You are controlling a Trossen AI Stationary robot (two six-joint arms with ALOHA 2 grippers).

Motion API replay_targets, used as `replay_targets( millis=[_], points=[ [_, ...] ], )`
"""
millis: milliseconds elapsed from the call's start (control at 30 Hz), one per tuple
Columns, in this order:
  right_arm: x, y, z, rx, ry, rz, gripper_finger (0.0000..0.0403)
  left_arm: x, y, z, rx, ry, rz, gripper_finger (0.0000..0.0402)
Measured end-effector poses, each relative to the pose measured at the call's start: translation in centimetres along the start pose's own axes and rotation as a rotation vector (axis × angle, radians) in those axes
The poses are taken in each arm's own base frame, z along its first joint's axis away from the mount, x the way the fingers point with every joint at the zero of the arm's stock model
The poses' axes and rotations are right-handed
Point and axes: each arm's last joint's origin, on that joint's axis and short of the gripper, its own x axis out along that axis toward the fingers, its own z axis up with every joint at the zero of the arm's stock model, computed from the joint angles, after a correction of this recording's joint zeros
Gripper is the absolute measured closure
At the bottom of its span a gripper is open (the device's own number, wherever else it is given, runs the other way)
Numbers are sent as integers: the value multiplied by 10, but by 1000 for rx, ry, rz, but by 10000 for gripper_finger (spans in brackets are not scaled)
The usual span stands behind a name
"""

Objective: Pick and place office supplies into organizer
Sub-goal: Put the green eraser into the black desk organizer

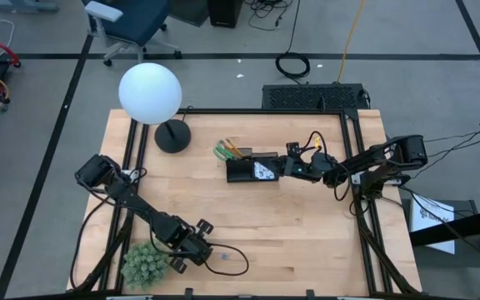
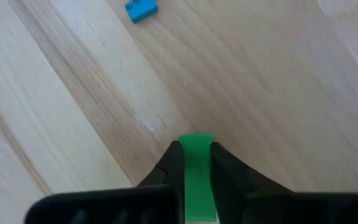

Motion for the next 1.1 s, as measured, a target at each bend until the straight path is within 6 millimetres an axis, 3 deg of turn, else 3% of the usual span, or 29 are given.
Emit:
replay_targets(
  millis=[300, 800, 1100],
  points=[
    [0, 0, 0, 0, 0, 0, 222, 0, 0, 0, -34, 0, -15, 395],
    [0, 0, 0, 0, 0, 0, 222, 0, 0, 0, -39, -4, -28, 398],
    [0, 0, 0, 0, 0, 0, 222, 1, 0, 2, -32, -27, -23, 287]
  ],
)
